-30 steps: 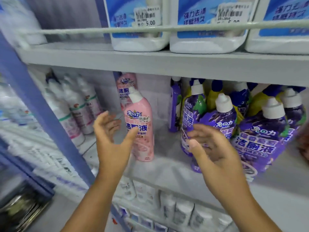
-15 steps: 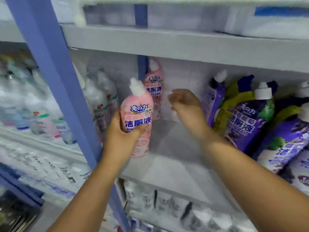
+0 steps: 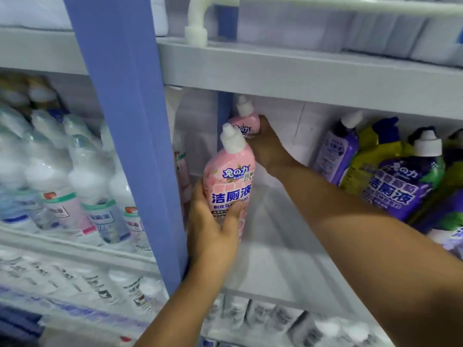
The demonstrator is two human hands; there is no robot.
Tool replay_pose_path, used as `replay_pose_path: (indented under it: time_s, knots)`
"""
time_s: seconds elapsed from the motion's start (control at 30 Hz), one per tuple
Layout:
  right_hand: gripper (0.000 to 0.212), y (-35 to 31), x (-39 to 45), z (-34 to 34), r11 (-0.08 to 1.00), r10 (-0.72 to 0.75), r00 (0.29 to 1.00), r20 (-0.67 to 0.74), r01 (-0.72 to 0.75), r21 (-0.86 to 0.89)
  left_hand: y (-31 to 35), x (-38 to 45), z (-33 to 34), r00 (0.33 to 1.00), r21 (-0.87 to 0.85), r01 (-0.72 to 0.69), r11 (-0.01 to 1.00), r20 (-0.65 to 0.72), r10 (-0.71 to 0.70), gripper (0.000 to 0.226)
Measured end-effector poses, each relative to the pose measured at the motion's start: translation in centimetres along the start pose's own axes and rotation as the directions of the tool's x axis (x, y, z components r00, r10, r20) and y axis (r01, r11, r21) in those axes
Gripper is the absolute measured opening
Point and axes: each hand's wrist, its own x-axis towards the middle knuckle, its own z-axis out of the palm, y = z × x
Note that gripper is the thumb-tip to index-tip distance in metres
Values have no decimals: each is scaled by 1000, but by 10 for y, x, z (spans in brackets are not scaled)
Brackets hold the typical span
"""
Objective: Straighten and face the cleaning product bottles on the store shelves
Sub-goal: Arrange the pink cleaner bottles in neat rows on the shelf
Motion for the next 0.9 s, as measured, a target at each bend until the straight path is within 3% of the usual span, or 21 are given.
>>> replay_pose_path:
  time_s: [0.1, 0.2, 0.4, 0.57, 0.73, 0.9]
  knots:
    - [57, 6, -24, -3, 997, 77, 997, 20, -76, -20, -1, -3, 0, 998, -99, 66, 993, 5, -66, 62]
    - [50, 15, -47, -13, 989, 89, 989, -119, -73, 128, -1, -2, -1, 985, -232, 175, 957, 40, -170, 57]
    - [39, 9, -118, -47, 967, 116, 955, -274, -45, 249, -6, -2, -1, 972, -197, 224, 955, 118, -203, 26]
    - [28, -8, -175, -82, 953, 141, 947, -288, -52, 297, -3, 2, 12, 944, -265, 278, 923, 252, -212, 37]
    - [35, -25, -232, -129, 910, 143, 932, -332, 8, 414, 23, -27, 31, 934, -289, 241, 926, 328, -141, 35]
    - [37, -31, -299, -196, 922, 120, 938, -325, 15, 387, 62, -85, 56, 911, -283, 229, 931, 398, -104, 28]
